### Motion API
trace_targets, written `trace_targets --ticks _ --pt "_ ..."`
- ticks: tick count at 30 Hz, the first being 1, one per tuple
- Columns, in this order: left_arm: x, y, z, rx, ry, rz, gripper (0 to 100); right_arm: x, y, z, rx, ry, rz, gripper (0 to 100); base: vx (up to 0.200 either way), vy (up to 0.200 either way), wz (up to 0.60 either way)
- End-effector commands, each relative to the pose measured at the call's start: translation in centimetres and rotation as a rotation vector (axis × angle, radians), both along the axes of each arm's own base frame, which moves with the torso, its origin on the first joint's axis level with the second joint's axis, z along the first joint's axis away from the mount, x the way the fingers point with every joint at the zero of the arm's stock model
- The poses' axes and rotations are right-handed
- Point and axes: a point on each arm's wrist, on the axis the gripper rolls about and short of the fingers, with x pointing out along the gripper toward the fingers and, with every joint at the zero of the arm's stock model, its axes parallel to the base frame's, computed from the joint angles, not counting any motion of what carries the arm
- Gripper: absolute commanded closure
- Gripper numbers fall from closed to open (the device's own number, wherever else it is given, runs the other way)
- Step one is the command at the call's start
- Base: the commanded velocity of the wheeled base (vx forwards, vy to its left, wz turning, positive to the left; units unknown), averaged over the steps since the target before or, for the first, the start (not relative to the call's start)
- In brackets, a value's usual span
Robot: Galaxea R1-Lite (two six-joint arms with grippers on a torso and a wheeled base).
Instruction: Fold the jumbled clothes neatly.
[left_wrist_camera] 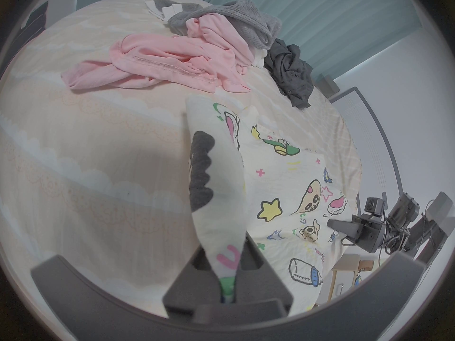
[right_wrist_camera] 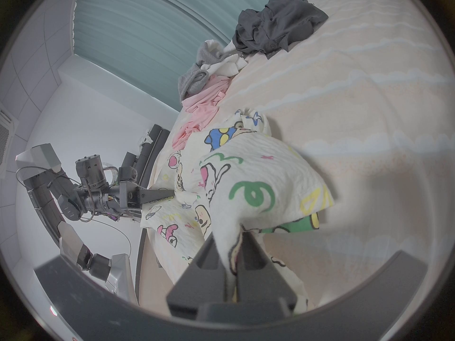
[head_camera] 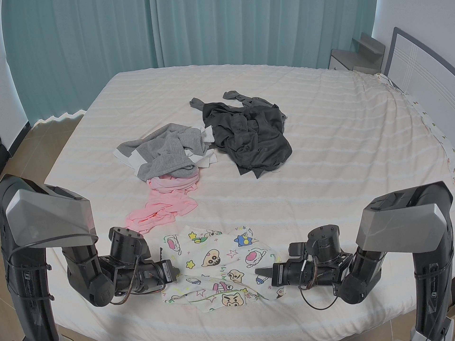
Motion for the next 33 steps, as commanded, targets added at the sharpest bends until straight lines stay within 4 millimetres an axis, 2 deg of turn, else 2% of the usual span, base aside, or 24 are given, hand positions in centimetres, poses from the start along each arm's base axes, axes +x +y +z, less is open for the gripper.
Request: trace_targets --ticks 1,9,10,14,20,27,31,33 --pt "-0.1 0.0 -0.8 0.014 0.004 -0.013 100 -0.1 0.0 -0.3 -0.006 0.011 -0.003 100 0.0 0.0 0.0" --pt "-0.6 -0.2 -1.7 0.0 -0.035 -0.024 100 0.0 -0.1 -0.5 -0.013 0.014 -0.012 100 0.0 0.0 0.0" --pt "-0.7 -0.1 -1.7 -0.001 -0.04 -0.024 0 0.0 -0.1 -0.4 -0.014 0.016 -0.015 0 0.0 0.0 0.0" --pt "-0.9 0.2 -1.4 -0.015 -0.076 -0.016 0 0.1 -0.4 -0.2 -0.023 0.005 -0.045 0 0.0 0.0 0.0" --pt "-1.7 1.3 -0.1 -0.06 -0.199 0.013 0 -0.1 -2.3 1.7 -0.025 -0.017 -0.111 0 0.0 0.0 0.0" --pt "-2.7 3.0 1.4 -0.092 -0.193 0.02 0 -0.7 -3.4 1.8 -0.07 -0.021 -0.19 0 0.0 0.0 0.0" --pt "-3.8 3.5 3.2 -0.163 -0.204 -0.047 0 -0.2 -3.5 3.4 -0.04 -0.08 -0.221 0 0.0 0.0 0.0" --pt "-4.4 3.3 4.1 -0.19 -0.225 -0.087 0 -0.3 -3.2 4.9 0.002 -0.113 -0.226 0 0.0 0.0 0.0"
